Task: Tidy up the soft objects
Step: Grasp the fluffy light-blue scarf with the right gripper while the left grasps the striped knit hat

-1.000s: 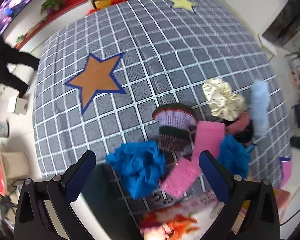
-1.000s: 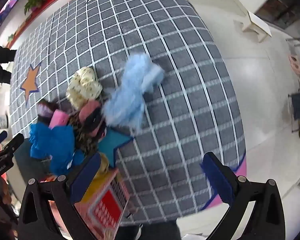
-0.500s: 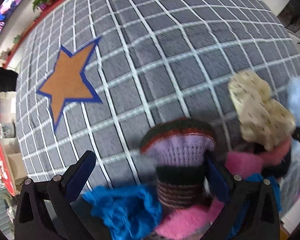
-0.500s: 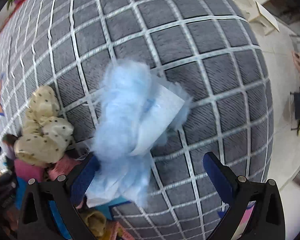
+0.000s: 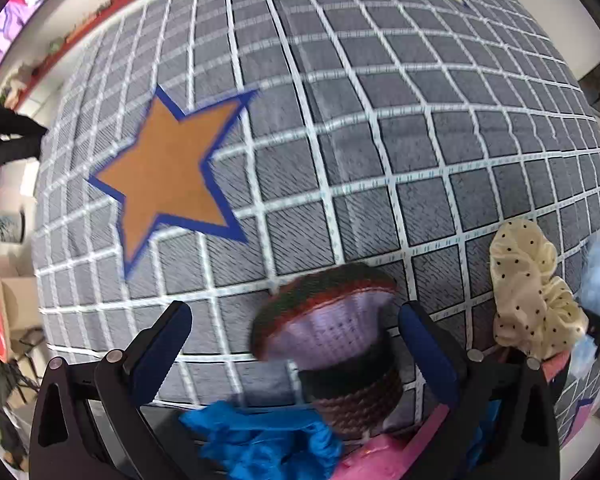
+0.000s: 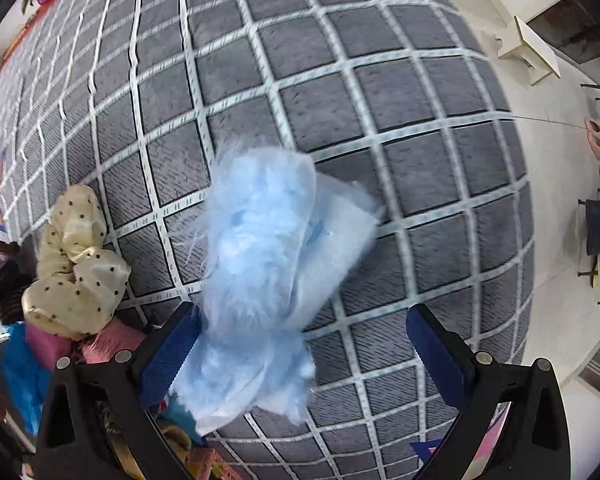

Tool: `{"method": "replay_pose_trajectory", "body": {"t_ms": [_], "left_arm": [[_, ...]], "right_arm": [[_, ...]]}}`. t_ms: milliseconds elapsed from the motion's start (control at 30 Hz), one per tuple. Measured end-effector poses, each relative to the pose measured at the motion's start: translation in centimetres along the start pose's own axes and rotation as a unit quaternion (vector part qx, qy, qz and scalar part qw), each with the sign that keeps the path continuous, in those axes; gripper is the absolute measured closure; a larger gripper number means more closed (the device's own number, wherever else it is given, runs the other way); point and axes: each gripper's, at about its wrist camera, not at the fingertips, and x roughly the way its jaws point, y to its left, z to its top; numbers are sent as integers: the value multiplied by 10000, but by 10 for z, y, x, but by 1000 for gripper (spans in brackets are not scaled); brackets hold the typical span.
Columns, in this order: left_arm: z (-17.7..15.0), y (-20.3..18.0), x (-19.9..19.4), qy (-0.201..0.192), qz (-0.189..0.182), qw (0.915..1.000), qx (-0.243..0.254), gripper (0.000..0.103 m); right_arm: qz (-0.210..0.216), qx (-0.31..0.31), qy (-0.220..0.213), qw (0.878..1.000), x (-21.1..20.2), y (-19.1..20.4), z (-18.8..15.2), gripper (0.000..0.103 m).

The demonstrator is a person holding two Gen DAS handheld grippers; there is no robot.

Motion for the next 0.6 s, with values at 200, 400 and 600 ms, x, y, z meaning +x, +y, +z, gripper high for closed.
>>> {"method": "replay_pose_trajectory", "body": {"t_ms": [200,400,600], "left_arm": [[-50,-12,48,420,-437,9981,-121,0],[-54,11,83,301,-892,9948,-395,0],[-43,6,111,634,-868,9931,-469,1]], "right_arm": [[124,23,13,9999,20,0,-15,0],[121,93,-56,9999,16,-20,1,0],[66,39,-232,9997,9,-15,-18,0]]}}
